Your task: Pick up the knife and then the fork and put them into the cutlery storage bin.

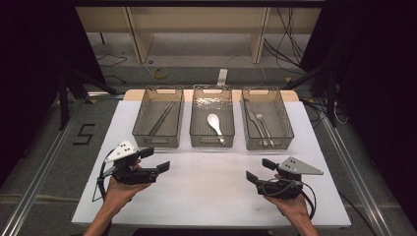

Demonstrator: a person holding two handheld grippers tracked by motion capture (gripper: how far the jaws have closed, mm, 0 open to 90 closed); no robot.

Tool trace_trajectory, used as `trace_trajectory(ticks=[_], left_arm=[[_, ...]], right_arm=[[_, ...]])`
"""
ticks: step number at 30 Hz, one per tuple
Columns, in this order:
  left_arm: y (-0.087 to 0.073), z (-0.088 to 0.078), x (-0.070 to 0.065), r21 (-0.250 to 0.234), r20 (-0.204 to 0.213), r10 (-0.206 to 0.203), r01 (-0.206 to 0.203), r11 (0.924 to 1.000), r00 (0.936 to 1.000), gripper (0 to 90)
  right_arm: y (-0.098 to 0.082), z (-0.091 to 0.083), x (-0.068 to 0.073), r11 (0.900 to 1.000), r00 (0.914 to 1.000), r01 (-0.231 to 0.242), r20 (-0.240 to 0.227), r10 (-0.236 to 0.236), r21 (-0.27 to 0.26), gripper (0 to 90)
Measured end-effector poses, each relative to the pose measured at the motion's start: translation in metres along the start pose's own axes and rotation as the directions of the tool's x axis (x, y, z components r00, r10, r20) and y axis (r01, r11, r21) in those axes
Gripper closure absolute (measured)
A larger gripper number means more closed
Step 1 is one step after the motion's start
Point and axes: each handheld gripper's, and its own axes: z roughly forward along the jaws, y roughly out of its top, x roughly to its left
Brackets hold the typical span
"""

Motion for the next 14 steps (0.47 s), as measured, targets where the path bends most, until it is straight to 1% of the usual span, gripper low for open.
trace_trajectory(ticks=[4,14], left_arm=[[-0.0001,0.0003,-0.0001,0.0,0.0,0.0,0.0,1.0,1.0,15.7],[-0.0001,0.0004,-0.0003,0.0,0.0,0.001,-0.001,1.0,1.0,15.7]], right_arm=[[-0.0002,-0.0003,-0.0005,1.0,1.0,0.005,0.007,-0.005,-0.001,23.0],[0.0,-0.0002,-0.0001,1.0,0.9999,0.01,0.008,-0.01,-0.001,22.2]])
